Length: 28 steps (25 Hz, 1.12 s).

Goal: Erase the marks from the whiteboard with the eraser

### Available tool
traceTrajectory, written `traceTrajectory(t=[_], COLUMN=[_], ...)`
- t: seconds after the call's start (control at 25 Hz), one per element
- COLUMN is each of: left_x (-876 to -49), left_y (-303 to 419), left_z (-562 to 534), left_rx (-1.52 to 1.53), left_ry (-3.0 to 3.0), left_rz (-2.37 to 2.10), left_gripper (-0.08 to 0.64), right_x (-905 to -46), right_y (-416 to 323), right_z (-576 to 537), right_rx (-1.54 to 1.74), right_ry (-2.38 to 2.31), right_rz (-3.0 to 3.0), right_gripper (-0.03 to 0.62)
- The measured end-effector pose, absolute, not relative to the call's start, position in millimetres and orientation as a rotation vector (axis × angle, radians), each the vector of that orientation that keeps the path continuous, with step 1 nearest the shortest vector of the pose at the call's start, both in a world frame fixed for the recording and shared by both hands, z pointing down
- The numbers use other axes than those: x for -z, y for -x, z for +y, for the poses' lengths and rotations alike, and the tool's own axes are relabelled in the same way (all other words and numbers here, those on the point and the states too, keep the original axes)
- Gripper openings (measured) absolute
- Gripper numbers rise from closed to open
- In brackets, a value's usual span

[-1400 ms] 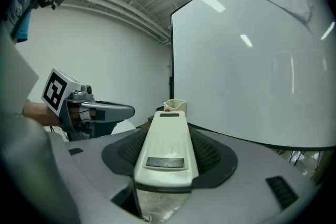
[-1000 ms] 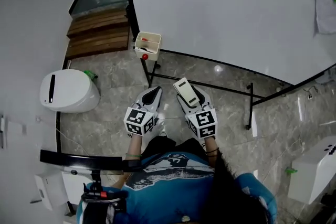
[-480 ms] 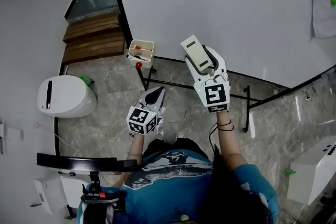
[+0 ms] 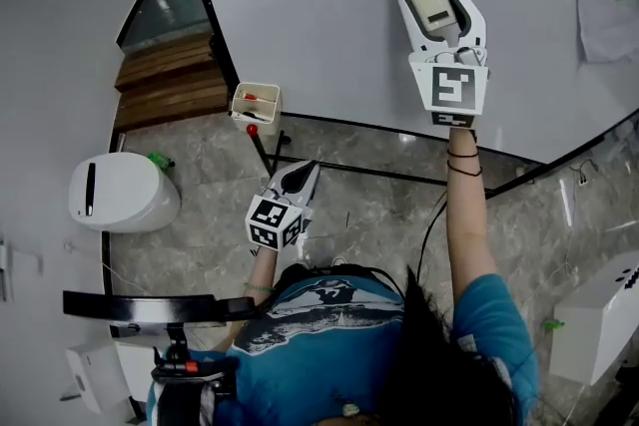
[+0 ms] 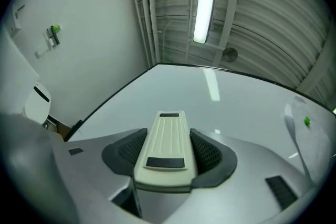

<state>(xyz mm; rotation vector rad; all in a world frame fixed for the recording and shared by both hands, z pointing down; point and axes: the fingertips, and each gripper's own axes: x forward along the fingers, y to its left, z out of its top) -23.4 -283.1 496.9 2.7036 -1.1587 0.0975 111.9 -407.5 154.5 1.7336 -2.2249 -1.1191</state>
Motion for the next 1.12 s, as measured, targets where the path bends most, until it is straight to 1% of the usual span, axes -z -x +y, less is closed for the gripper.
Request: traceTrajectory(t=[0.24,0.44,0.64,0.92,1.12], left_x=[-500.3,-503.9,-504.2,-505.0,-508.4], left_y=[27.7,41.8,54.9,53.9,56.8], left_z=[-283.9,-281.7,-284.6,-284.0,-283.8], left_rx=[-0.122,-0.126,-0.104,-0.094,-0.091], left_ry=[-2.691,-2.664,-2.634,-2.631,-2.622], left_rz=[-1.172,-1.214,-1.252,-1.249,-1.255], left_gripper=[0.0,0.0,0.0,0.0,0.0], right_x=[-125.6,-132.4,-177.2,-304.9,-352.8], right_y=[-153.9,-155.0,-102.8,-1.5,30.6], right_z=[-423.7,-429.9,-439.3,-464.1,-475.3], right_rx=[1.148,1.165,1.171,1.157,1.104], right_ry=[-1.891,-1.914,-1.724,-1.331,-1.21], right_rz=[-2.117,-2.095,-2.114,-2.077,-2.085], right_gripper=[0.262,0.262,0.262,0.262,0.262])
